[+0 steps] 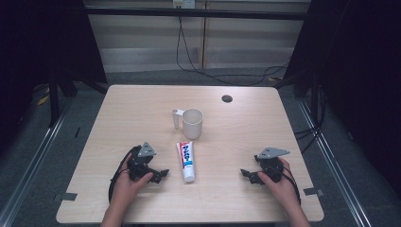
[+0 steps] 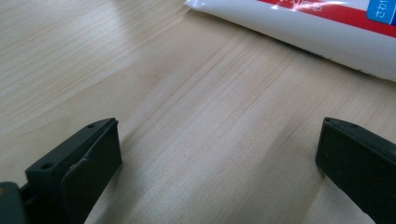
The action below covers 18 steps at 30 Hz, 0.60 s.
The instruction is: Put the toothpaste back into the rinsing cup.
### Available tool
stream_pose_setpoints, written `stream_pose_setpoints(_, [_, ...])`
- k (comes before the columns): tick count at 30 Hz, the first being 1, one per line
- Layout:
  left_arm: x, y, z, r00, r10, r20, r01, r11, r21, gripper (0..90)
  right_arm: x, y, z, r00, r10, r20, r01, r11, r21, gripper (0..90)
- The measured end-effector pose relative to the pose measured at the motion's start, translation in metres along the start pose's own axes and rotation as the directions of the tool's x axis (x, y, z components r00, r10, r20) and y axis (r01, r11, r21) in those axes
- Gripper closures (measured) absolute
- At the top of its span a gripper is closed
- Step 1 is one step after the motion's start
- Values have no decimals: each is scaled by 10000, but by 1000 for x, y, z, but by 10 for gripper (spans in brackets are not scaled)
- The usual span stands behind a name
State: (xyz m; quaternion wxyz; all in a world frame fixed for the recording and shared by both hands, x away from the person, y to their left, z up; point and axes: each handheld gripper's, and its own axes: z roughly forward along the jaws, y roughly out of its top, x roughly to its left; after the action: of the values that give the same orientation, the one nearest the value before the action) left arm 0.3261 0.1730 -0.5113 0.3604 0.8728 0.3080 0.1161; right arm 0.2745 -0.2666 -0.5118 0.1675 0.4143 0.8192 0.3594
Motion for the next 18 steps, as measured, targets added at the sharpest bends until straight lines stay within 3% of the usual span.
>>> stream_pose_setpoints(6, [-1, 0, 0, 9999, -46, -109, 46, 10000, 26, 0, 0, 0, 0, 10000, 27, 19, -27, 10000, 5, 165])
stream_pose_setpoints(9, [-3, 4, 0, 9994, -288, -213, 295, 9990, 345, 1, 0, 0, 0, 10000, 22, 22, -22, 10000, 8, 165])
stream_pose_setpoints(10, [-4, 7, -1, 9991, -302, -286, 322, 9968, 734, 1, 0, 0, 0, 10000, 26, 21, -26, 10000, 7, 165])
stream_pose_setpoints(12, [-4, 19, -2, 9951, -733, -670, 830, 9843, 1560, 62, 0, 0, 0, 10000, 25, 24, -25, 10000, 6, 165])
stream_pose_setpoints(13, [-3, 24, -3, 9914, -1099, -713, 1205, 9784, 1679, 117, 0, 0, 0, 10000, 25, 24, -25, 10000, 8, 165])
stream_pose_setpoints(14, [-3, 24, -3, 9914, -1099, -713, 1205, 9784, 1679, 186, 0, 0, 0, 10000, 25, 24, -25, 10000, 8, 165])
stream_pose_setpoints(15, [3, 33, -5, 9741, -2234, -348, 2258, 9541, 1966, 237, 0, 0, 0, 10000, 15, 21, -15, 10000, 2, 165])
stream_pose_setpoints(16, [6, 37, -4, 9657, -2595, -66, 2546, 9422, 2180, 265, 0, 0, 0, 10000, 24, 26, -24, 10000, 3, 165])
stream_pose_setpoints(17, [6, 37, -4, 9657, -2595, -66, 2546, 9422, 2180, 282, 0, 0, 0, 10000, 21, 26, -21, 10000, 4, 165])
stream_pose_setpoints(18, [6, 44, -2, 9562, -2925, -137, 2868, 9261, 2451, 288, 0, 0, 0, 10000, 8, 26, -8, 10000, 0, 166])
